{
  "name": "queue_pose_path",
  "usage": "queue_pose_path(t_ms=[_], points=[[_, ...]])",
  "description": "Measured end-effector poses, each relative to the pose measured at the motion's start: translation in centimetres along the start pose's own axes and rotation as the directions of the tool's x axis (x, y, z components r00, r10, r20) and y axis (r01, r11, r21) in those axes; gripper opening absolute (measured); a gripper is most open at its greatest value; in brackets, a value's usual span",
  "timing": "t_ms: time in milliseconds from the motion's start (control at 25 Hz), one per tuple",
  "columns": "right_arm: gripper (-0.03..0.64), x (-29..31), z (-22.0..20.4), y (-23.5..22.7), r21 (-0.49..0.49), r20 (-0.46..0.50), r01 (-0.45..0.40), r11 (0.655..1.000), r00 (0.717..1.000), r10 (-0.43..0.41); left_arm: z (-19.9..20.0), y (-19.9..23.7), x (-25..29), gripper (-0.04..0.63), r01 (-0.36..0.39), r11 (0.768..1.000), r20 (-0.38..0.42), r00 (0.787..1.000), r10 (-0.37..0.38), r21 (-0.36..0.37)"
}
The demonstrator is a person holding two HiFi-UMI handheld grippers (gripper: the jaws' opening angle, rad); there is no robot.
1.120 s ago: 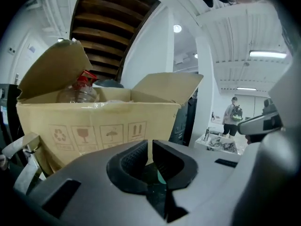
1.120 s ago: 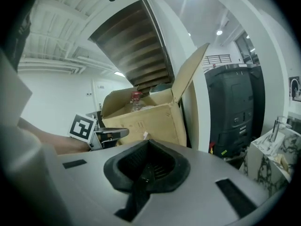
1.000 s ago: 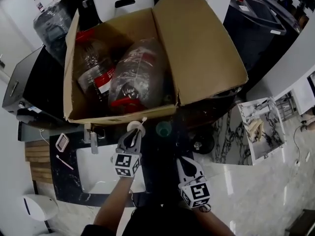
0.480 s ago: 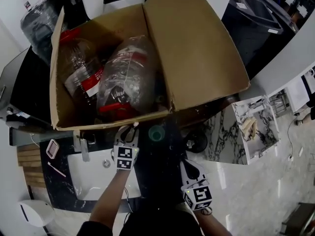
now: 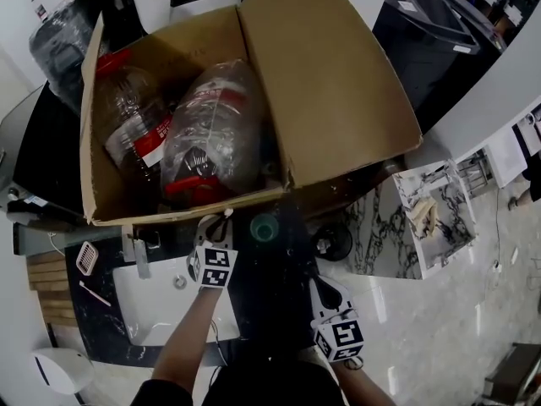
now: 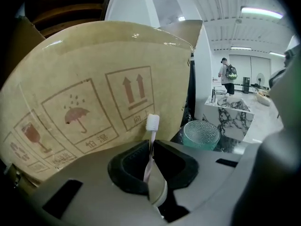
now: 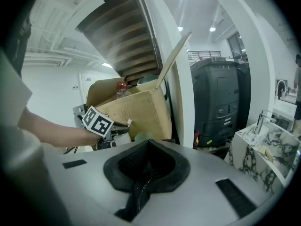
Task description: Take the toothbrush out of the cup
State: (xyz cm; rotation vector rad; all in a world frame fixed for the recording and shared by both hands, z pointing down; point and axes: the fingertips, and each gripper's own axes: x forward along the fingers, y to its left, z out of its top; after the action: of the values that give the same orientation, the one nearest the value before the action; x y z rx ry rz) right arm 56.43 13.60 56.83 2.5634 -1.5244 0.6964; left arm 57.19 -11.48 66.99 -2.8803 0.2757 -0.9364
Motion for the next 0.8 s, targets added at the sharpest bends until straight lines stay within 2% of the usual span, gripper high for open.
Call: queue_pose_path(t_ms=[200, 360, 600, 800], points=[[0.012, -1.1, 0.2, 0.1, -0.008, 0.004, 0.005, 1.000, 1.000, -0.005, 0.5, -0.1, -1.1, 0.044, 0.001, 1.000, 0.018, 1.000, -0.001, -0.009], [0.012, -2.2, 0.8, 0.5, -0.027, 0.023, -0.006, 1.000, 1.000, 0.006, 2.8, 0.1, -3.7, 0.043, -0.025, 1.000, 0.105, 0.994, 0.025, 0.003], [0.012, -4.0, 2.1, 2.1, -0.053, 0.069, -0.066, 0.996, 0.995, 0.069, 6.5, -0.4, -10.3, 0.043, -0.064, 0.997, 0.239, 0.969, 0.070, -0.033], [0.012, -4.3, 1.3, 3.9, -0.045, 0.091, -0.177, 0.983, 0.979, 0.180, 8.8, -0.8, -17.5, 0.041, -0.108, 0.987, 0.322, 0.936, 0.141, -0.118]])
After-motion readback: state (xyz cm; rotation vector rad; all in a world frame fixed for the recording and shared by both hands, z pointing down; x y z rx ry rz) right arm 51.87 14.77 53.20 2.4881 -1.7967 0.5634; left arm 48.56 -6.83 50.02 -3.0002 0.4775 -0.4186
